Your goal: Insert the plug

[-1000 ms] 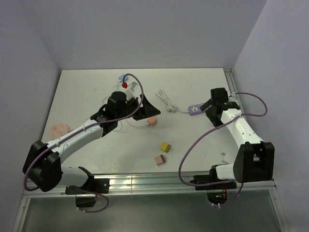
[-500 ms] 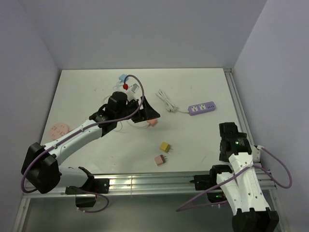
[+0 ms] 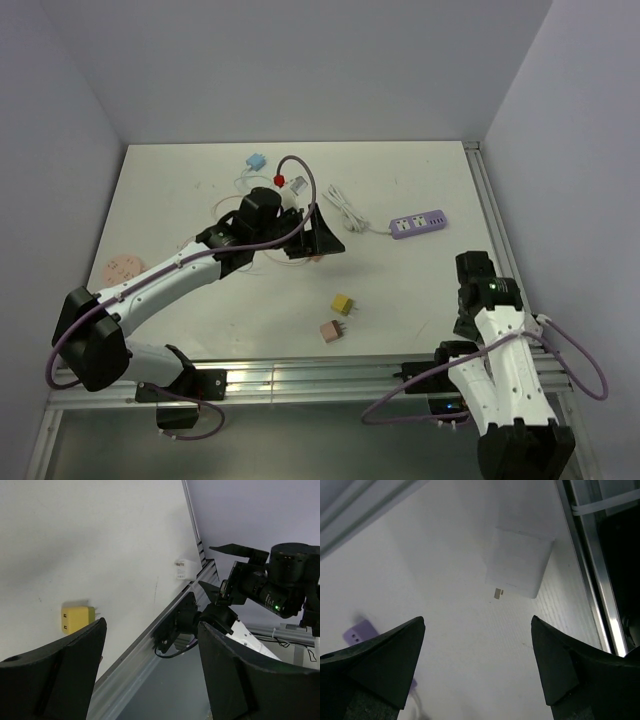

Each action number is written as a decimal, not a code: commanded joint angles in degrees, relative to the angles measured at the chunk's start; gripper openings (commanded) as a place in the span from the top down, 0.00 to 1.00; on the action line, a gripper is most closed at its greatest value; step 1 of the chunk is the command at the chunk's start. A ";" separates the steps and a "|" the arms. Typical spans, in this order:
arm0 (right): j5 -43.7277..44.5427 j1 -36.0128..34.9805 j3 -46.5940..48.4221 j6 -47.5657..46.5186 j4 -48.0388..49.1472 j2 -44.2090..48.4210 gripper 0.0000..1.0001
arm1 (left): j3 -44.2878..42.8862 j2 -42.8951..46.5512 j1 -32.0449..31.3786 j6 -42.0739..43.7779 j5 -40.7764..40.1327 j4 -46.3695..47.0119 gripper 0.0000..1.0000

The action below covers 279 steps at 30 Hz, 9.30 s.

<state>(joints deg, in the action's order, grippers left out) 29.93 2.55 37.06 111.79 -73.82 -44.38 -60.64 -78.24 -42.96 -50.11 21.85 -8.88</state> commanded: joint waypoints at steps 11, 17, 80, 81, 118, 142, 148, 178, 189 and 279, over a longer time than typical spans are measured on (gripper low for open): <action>4.08 11.07 -1.99 -5.51 -0.36 -4.31 0.00 | -7.65 -0.34 -0.72 4.49 1.53 -5.09 0.20; 3.12 17.13 -3.40 -10.80 4.39 -6.59 0.00 | -7.91 -1.65 -0.72 4.58 3.73 -4.74 0.21; -37.41 -20.82 14.62 -63.37 47.10 -8.27 1.00 | 9.22 0.19 0.78 -1.48 9.81 30.59 0.05; -35.75 -21.52 14.45 -62.58 46.93 -8.00 1.00 | 9.84 0.45 0.51 -2.35 8.92 31.38 0.05; -17.01 -39.63 16.55 -35.67 44.55 -4.66 1.00 | 7.29 -7.45 -8.72 1.06 -12.09 36.13 0.12; -56.06 -39.90 21.22 -83.48 47.89 3.78 0.24 | 20.38 5.71 -1.34 -4.29 24.99 47.98 1.00; -67.72 -39.99 17.27 -84.98 50.00 2.98 0.29 | 22.76 12.13 -1.34 -5.35 30.62 51.95 1.00; -81.11 -41.31 14.88 -83.39 64.35 -3.26 1.00 | 20.31 18.38 -2.57 2.28 28.20 39.41 0.57; -44.38 -36.66 26.74 -91.05 41.23 -7.81 1.00 | 18.54 29.53 -2.04 7.66 -26.02 1.16 0.00; -35.03 -0.79 40.72 -127.43 38.74 -65.23 1.00 | 17.93 23.39 -1.43 8.45 -17.10 3.26 0.04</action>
<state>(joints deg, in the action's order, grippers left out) -9.21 2.39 81.19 -17.67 -35.59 -107.28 -41.85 -54.98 -44.66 -41.23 3.51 -7.81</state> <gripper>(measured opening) 0.432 0.967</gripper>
